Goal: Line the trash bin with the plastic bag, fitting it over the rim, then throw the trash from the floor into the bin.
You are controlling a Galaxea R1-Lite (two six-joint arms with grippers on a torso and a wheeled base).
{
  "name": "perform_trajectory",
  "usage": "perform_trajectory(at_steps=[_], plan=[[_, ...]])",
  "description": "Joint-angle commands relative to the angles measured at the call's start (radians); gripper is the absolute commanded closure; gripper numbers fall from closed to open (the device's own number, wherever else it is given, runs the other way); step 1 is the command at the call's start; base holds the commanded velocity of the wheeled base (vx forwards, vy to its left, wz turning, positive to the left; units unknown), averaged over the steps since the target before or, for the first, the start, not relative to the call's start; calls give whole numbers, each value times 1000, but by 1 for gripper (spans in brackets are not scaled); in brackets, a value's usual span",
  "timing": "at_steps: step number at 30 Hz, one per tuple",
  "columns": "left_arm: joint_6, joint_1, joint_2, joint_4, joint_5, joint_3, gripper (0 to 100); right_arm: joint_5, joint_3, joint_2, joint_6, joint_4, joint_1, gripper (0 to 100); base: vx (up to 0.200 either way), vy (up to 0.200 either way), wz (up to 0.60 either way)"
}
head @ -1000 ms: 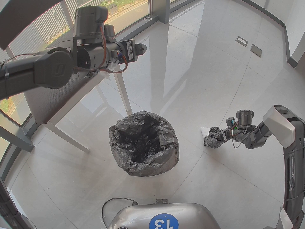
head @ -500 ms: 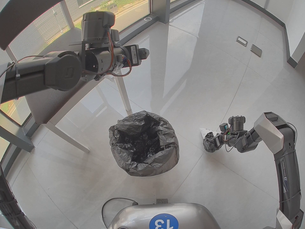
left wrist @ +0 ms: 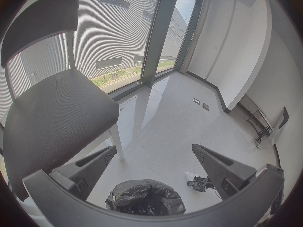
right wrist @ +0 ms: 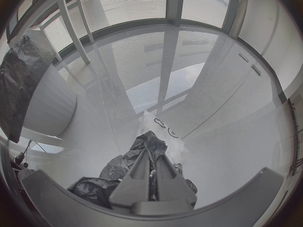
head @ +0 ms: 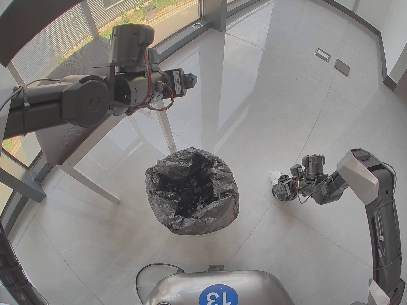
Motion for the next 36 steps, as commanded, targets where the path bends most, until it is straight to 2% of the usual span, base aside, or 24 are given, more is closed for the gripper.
perform_trajectory(at_steps=[1,11,16,17,19,20,25,28,32,36], plan=[[15,-3,-23,5,1,59,0,0,92,-118,-2,-7,2,100,0,0,0],[164,5,-52,6,30,224,0,9,348,-583,-17,-26,6,100,0,0,0],[253,6,-94,-3,42,373,0,100,463,-766,-6,-33,87,100,0,0,0],[248,9,-100,-6,35,398,0,114,486,-789,-3,-37,123,100,0,0,0],[242,9,-103,-8,29,405,0,117,492,-795,-2,-38,137,100,0,0,0],[201,12,-104,-8,10,416,0,118,503,-802,18,-44,192,100,0,0,0],[173,57,-115,2,-30,442,0,120,494,-790,110,-84,282,100,0,0,0],[130,84,-140,0,-100,467,0,121,489,-775,139,-109,331,100,0,0,0],[43,130,-155,2,-157,479,0,143,489,-741,141,-141,364,100,0,0,0],[9,146,-169,-9,-212,482,0,174,494,-730,156,-179,393,100,0,0,0]])
